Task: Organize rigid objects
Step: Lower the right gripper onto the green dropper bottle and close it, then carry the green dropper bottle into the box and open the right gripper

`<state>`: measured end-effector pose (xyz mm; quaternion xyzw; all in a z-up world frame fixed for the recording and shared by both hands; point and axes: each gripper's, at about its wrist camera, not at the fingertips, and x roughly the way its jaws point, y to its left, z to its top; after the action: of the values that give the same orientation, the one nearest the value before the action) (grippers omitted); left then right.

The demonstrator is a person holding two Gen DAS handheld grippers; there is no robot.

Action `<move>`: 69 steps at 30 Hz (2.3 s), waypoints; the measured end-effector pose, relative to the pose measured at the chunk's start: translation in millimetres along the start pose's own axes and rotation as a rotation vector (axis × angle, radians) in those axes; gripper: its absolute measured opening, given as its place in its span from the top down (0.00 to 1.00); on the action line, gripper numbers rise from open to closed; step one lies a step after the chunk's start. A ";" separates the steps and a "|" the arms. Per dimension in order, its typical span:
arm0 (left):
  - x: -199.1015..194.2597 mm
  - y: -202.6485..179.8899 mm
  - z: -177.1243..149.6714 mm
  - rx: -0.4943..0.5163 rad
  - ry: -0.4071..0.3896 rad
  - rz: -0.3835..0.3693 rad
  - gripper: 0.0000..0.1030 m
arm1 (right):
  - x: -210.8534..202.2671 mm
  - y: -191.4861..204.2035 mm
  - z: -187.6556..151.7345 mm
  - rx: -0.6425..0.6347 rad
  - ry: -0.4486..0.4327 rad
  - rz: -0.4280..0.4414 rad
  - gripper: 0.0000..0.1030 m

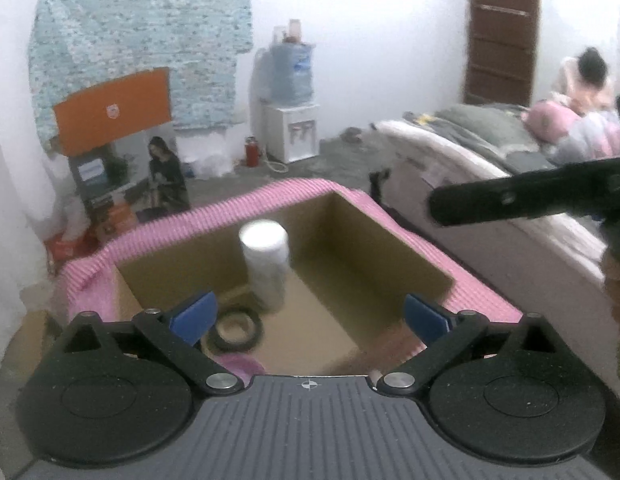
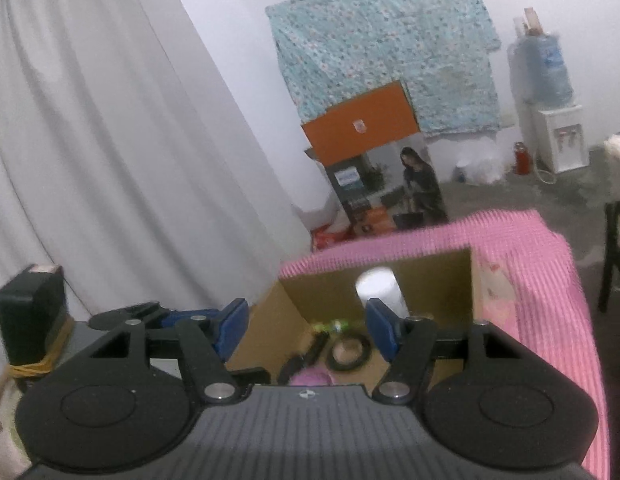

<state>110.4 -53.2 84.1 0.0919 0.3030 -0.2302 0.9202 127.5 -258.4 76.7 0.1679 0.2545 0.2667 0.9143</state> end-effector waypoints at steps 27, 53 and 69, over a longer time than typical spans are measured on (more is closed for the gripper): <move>60.7 -39.9 -67.8 0.020 0.126 -0.027 0.78 | 76.2 -20.6 -93.9 0.014 0.225 -0.027 0.80; 69.3 -82.8 -77.2 0.177 0.085 -0.029 0.70 | 55.1 -23.2 -92.3 -0.037 0.253 -0.133 0.77; 75.9 -83.3 -76.6 0.158 0.117 -0.026 0.69 | 62.7 -28.4 -98.6 -0.058 0.274 -0.130 0.76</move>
<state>85.0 -130.6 -25.2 0.1737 0.3382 -0.2596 0.8877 129.9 -228.3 -39.6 0.0865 0.3794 0.2348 0.8908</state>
